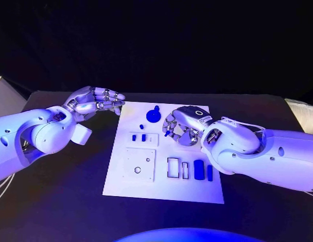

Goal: Assemble the parts on the task board

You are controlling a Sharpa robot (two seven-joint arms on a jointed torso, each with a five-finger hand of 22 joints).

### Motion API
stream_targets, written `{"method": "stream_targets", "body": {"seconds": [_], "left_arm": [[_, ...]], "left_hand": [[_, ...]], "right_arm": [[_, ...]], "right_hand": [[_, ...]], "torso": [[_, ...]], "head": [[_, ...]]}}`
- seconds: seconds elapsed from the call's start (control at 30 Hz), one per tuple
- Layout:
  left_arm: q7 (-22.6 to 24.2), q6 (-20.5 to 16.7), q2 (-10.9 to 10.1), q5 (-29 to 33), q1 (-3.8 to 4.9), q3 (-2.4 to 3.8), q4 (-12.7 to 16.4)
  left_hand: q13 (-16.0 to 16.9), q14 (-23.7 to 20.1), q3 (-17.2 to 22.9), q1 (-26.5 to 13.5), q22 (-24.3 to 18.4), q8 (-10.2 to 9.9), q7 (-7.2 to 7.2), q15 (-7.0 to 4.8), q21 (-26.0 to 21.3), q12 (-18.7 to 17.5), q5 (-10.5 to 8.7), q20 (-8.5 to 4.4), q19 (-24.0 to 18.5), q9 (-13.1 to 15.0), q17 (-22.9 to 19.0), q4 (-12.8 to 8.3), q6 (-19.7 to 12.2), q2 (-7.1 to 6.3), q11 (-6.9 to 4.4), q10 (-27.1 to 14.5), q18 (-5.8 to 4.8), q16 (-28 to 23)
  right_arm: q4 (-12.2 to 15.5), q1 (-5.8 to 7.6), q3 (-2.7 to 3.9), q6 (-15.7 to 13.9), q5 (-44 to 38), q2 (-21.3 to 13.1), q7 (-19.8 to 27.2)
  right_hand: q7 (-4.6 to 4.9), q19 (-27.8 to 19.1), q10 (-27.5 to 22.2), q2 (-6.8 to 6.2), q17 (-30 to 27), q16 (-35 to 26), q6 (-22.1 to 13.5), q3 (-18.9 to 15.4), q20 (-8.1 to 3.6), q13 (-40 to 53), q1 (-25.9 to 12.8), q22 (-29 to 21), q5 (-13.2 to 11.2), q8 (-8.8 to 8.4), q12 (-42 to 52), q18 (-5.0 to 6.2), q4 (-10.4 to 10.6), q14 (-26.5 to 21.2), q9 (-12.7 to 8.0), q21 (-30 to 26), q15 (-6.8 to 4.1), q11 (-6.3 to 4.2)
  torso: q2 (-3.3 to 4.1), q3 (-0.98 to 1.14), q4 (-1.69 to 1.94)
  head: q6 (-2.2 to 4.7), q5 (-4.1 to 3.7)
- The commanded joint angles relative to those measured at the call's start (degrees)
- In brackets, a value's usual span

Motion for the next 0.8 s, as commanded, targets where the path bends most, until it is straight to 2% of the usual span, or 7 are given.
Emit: {"method": "stream_targets", "body": {"seconds": [0.03, 0.1, 0.27, 0.33, 0.67, 0.8], "left_arm": [[0.2, 0.8, 0.2, -0.1, 0.01, 0.04, 0.2], [0.2, 0.7, 0.4, -0.1, 0.01, 0.04, 0.2], [0.1, 0.7, 0.5, -0.1, 0.01, 0.04, 0.3], [0.1, 0.7, 0.6, -0.1, 0.01, 0.04, 0.3], [0.0, 0.8, 0.8, -0.1, 0.02, 0.04, 0.3], [0.0, 0.8, 0.9, -0.1, 0.02, 0.04, 0.3]], "left_hand": [[0.0, 0.3, -0.3, 0.1, -0.1, -0.2, 0.3, 0.11, -0.2, -0.3, -0.03, 0.02, 0.3, 0.1, 0.0, 0.0, 0.1, 0.52, 0.33, -0.2, 0.69, -0.2], [0.0, 0.3, -0.3, 0.1, -0.1, -0.2, 0.3, 0.11, -0.2, -0.3, -0.03, 0.02, 0.3, 0.1, 0.0, 0.0, 0.1, 0.52, 0.33, -0.2, 0.69, -0.2], [0.0, 0.3, -0.3, 0.2, -0.1, -0.2, 0.32, 0.14, -0.3, -0.4, -0.03, 0.03, 0.4, 0.1, 0.0, 0.0, 0.1, 0.52, 0.36, -0.2, 0.68, -0.3], [0.0, 0.3, -0.3, 0.2, -0.1, -0.2, 0.32, 0.14, -0.3, -0.4, -0.03, 0.03, 0.4, 0.1, 0.0, 0.0, 0.1, 0.52, 0.36, -0.2, 0.68, -0.3], [0.0, 0.3, -0.4, 0.1, -0.1, -0.2, 0.34, 0.17, -0.3, -0.5, -0.03, 0.04, 0.4, 0.1, 0.0, 0.0, 0.1, 0.52, 0.39, -0.2, 0.66, -0.3], [0.0, 0.3, -0.4, 0.1, -0.1, -0.2, 0.35, 0.18, -0.4, -0.6, -0.03, 0.05, 0.4, 0.1, 0.0, 0.0, 0.1, 0.52, 0.4, -0.2, 0.66, -0.3]], "right_arm": [[-0.4, -0.65, -0.13, 1.1, -2.6, 1.4, 0.5], [-1.0, -1.44, -0.3, 1.5, -3.0, 3.1, 0.6], [-2.0, -2.6, -0.57, 2.3, -3.4, 5.3, 0.7], [-2.4, -3.03, -0.63, 2.5, -3.4, 6.0, 0.8], [-3.5, -4.18, -0.95, 3.1, -3.5, 8.1, 0.8], [-3.4, -4.29, -0.98, 3.1, -3.7, 8.3, 0.6]], "right_hand": [[0.3, 0.9, 0.2, 0.25, -0.1, -0.4, 0.2, 0.2, -0.26, 0.1, -0.2, 6.5, 0.3, 0.33, 0.0, -0.39, -0.1, 1.4, 0.1, 0.0, -0.37, -0.33], [0.3, 0.9, 0.2, 0.25, -0.1, -0.4, 0.2, 0.2, -0.26, 0.1, -0.2, 6.5, 0.3, 0.33, 0.0, -0.39, -0.1, 1.4, 0.1, 0.0, -0.37, -0.33], [0.35, 0.9, 0.1, 0.29, -0.2, -0.4, 0.1, 0.3, -0.26, 0.1, -0.3, 6.4, 0.4, 0.3, -0.1, -0.36, -0.3, 1.4, 0.1, -0.2, -0.35, -0.29], [0.37, 0.8, 0.1, 0.3, -0.2, -0.4, 0.1, 0.3, -0.26, 0.1, -0.3, 6.3, 0.5, 0.28, -0.1, -0.33, -0.4, 1.4, 0.1, -0.4, -0.34, -0.27], [0.41, 0.8, 0.1, 0.33, -0.2, -0.5, 0.0, 0.4, -0.25, 0.1, -0.4, 6.3, 0.5, 0.26, -0.2, -0.32, -0.5, 1.4, 0.1, -0.4, -0.32, -0.24], [0.43, 0.8, 0.0, 0.35, -0.2, -0.5, 0.0, 0.4, -0.25, 0.1, -0.4, 6.3, 0.6, 0.25, -0.2, -0.32, -0.5, 1.4, 0.1, -0.5, -0.3, -0.22]], "torso": [[-0.04, -0.15, 0.19], [0.02, -0.14, 0.16], [0.06, -0.08, 0.08], [0.08, -0.12, 0.06], [0.14, 0.1, 0.02], [0.14, 0.13, 0.01]], "head": [[-0.36, 1.38], [-0.45, 2.32], [-0.89, 3.56], [-1.09, 3.8], [-2.21, 4.73], [-2.41, 4.86]]}}
